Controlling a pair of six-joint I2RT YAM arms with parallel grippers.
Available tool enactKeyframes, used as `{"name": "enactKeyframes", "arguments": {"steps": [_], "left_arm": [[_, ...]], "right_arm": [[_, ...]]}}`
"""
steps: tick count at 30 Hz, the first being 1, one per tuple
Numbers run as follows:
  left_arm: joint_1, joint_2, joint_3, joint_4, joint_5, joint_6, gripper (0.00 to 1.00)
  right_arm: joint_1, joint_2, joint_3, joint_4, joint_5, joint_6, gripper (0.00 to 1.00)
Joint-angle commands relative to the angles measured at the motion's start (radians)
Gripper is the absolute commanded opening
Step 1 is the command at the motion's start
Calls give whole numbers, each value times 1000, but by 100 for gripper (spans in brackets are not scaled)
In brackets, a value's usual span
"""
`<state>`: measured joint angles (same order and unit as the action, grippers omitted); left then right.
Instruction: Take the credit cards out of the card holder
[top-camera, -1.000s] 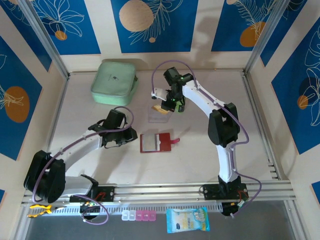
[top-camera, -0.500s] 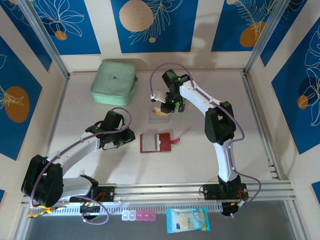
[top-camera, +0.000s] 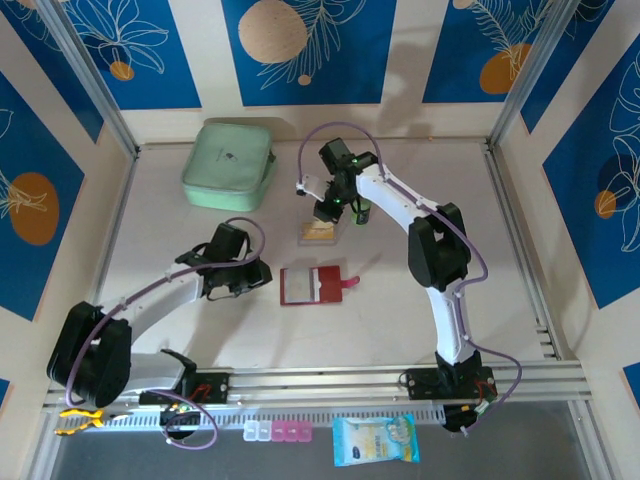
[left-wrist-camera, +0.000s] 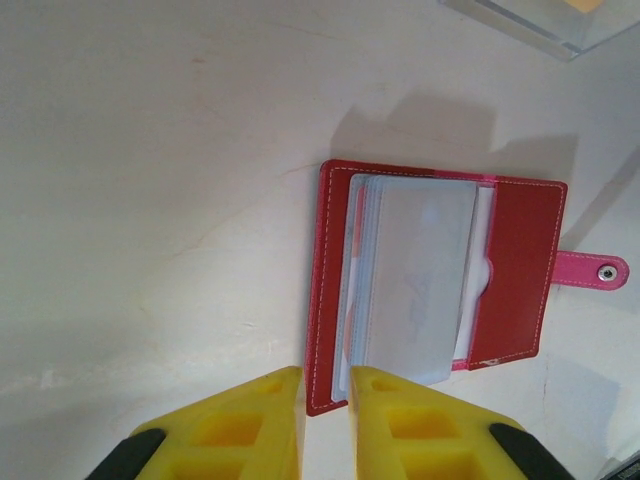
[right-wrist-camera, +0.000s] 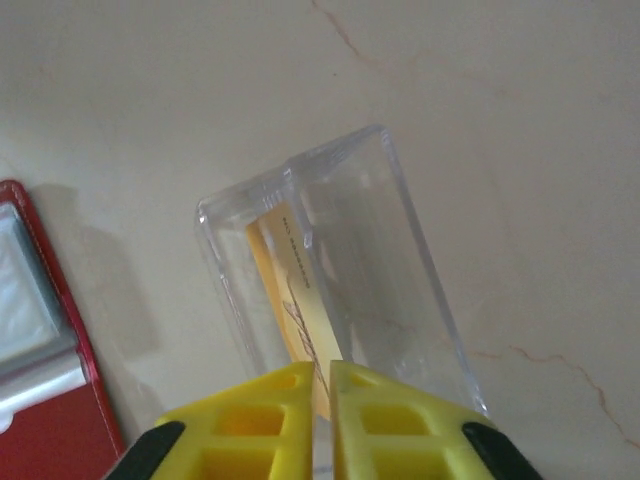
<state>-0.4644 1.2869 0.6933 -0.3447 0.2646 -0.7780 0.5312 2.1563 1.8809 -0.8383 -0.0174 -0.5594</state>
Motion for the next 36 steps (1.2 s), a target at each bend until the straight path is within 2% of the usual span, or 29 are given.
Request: {"name": "enactKeyframes", "arguments": {"steps": [1,8,18,27,32,36], "left_arm": [[12,13,-6,19,21,-3,20],[12,24,-5,21,24,3,19],[12,27,-6,20,21,6,19],[12,50,7,38,37,6,19],[12,69,9,63,60,5,19],[11,95,15,97,80,-3,20]], "right_arm": [[12,-54,-43,85,37,121,4],[29,-41,-96,151,134,157,2],[39,-13,-164,193,163,152,2],[44,-68,-184,224,211,173,3],[44,-116,-157,197,221,264,7],[50,-166,-163,155,170,395,10]]}}
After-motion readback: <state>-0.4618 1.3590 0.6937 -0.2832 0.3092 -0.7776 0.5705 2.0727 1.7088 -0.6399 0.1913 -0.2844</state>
